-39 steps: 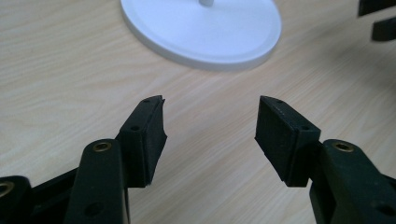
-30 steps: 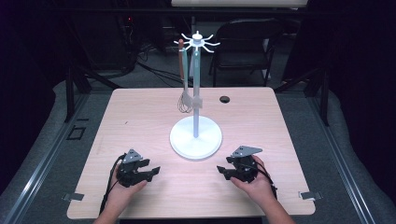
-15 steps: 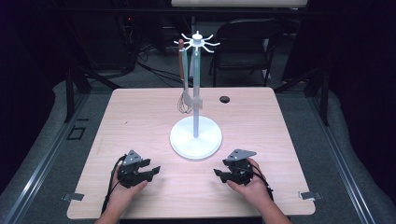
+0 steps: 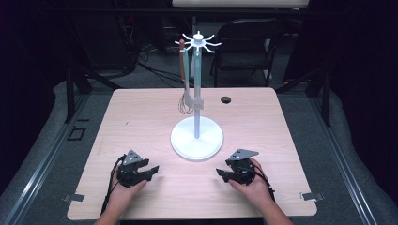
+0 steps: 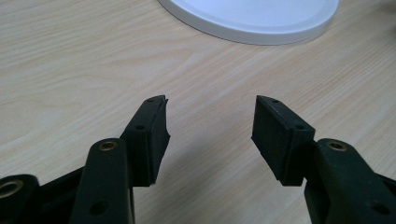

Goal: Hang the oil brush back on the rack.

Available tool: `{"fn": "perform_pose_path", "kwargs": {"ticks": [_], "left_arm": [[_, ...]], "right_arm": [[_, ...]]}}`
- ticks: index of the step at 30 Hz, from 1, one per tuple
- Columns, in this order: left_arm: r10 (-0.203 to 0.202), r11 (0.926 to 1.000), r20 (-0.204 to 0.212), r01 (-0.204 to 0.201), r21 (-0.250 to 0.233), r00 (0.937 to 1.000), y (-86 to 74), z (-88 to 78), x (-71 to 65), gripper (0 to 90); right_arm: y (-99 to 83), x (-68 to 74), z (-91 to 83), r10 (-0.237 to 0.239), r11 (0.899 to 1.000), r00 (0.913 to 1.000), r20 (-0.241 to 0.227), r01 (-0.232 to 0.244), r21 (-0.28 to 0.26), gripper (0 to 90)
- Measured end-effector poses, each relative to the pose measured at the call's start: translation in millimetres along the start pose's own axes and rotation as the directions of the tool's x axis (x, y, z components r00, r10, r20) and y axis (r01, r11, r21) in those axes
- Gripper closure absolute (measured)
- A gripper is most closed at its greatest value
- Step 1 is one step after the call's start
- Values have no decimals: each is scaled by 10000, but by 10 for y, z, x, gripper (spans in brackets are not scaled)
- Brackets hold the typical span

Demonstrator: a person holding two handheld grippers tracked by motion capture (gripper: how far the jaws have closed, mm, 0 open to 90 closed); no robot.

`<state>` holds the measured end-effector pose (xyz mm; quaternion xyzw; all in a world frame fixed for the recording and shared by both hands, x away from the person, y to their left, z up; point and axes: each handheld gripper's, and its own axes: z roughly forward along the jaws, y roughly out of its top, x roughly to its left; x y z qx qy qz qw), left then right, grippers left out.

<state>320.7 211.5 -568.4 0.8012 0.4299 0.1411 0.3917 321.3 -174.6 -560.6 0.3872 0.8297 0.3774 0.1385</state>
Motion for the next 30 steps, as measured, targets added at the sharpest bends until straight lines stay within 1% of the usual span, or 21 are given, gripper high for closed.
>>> {"fn": "perform_pose_path", "kwargs": {"ticks": [2,6,7,12,25,30], "left_arm": [[-8,10000,-21,8,13,10000,0,-2,13,449],[-187,9998,-48,186,-38,9998,-5,-6,29,448],[-220,9998,24,220,-14,9998,-6,-9,36,448],[-307,9995,26,307,-41,9995,-10,-14,50,444],[-384,9993,-65,384,-27,9992,-10,-17,67,429],[-484,9986,-68,483,-205,9988,3,-45,85,423]], "right_arm": [[-3,-6,6,96,9999,10000,-5,-96,-35,448],[-7,-15,15,142,9999,9999,-1,-142,-85,439],[-6,-19,12,119,9999,9999,35,-119,-3,437],[-8,-20,17,204,9998,9998,64,-204,-60,436],[-10,-28,19,230,9997,9997,89,-230,-37,433],[-11,-31,15,219,9998,9997,82,-219,-30,428]]}}
